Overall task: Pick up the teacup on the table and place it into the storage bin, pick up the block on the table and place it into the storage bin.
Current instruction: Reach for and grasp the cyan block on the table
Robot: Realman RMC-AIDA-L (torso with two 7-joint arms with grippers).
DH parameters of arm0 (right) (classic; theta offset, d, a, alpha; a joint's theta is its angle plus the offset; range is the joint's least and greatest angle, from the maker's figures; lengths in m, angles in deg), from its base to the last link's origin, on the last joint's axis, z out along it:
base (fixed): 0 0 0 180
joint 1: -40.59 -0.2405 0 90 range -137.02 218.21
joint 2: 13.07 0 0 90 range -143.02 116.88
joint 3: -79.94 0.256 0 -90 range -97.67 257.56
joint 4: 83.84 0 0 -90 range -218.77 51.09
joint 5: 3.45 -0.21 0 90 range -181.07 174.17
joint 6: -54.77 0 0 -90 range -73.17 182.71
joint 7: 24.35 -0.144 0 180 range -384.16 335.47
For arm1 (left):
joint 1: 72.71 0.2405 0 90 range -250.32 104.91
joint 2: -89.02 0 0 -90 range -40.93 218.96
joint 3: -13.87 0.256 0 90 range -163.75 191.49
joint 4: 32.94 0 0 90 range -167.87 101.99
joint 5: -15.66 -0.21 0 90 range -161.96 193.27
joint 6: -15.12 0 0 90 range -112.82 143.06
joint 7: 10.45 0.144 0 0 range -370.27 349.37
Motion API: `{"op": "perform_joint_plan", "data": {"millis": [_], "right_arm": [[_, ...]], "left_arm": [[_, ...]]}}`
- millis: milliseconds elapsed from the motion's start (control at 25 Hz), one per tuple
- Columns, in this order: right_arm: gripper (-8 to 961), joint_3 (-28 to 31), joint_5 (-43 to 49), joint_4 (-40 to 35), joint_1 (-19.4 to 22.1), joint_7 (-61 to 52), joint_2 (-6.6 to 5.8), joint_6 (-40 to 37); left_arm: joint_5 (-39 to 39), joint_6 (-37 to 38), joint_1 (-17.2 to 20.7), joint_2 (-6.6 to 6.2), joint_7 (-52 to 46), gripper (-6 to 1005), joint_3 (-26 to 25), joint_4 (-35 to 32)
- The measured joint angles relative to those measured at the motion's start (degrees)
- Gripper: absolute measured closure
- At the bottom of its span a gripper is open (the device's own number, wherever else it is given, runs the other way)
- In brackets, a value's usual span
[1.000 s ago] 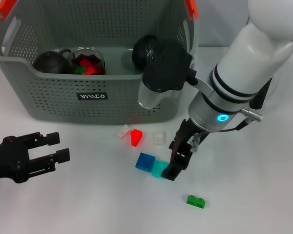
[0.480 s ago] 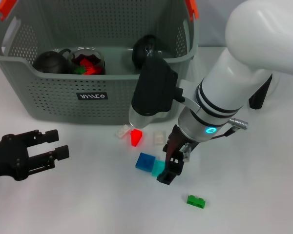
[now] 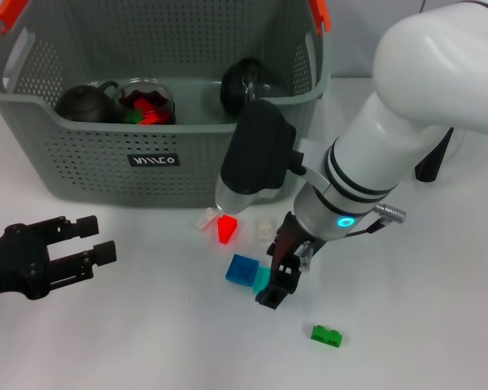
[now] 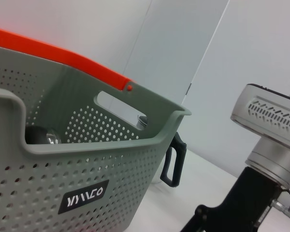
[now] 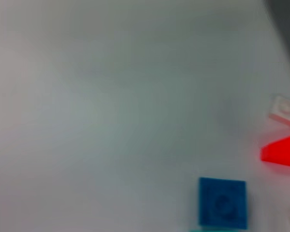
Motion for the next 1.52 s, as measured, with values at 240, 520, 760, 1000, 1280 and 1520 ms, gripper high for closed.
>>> {"op": "perform_joint_plan", "data": {"millis": [240,520,760,1000,1280,1520], "right_arm": [[150,-2.38,-2.27,0.32,-0.07,2.12,0.09,0.52],[149,-3.66,-2.16,0.98,-0.17,1.93,0.11,2.03],[176,-4.25,-2.11,1.96,-0.12,1.91,0.10,3.15],[246,-4.28,-2.32,2.33,-0.23,1.89,0.15,3.06],[323,-4.28,-2.26,2.32,-0.21,1.89,0.18,2.83],[365,-4.27,-2.21,2.31,-0.19,1.89,0.00,2.56]], "left_arm": [[-0.04,-0.50,0.13,0.00,-0.04,358,0.00,0.00],[-0.05,-0.51,0.17,0.00,-0.25,358,0.00,0.00],[-0.03,-0.51,0.18,0.00,-0.28,359,0.00,0.15],[0.01,-0.51,0.18,0.00,-0.28,359,0.00,0.17],[0.01,-0.51,0.18,0.00,-0.33,359,0.00,0.18],[0.01,-0.51,0.18,0.00,-0.36,359,0.00,0.18]]}}
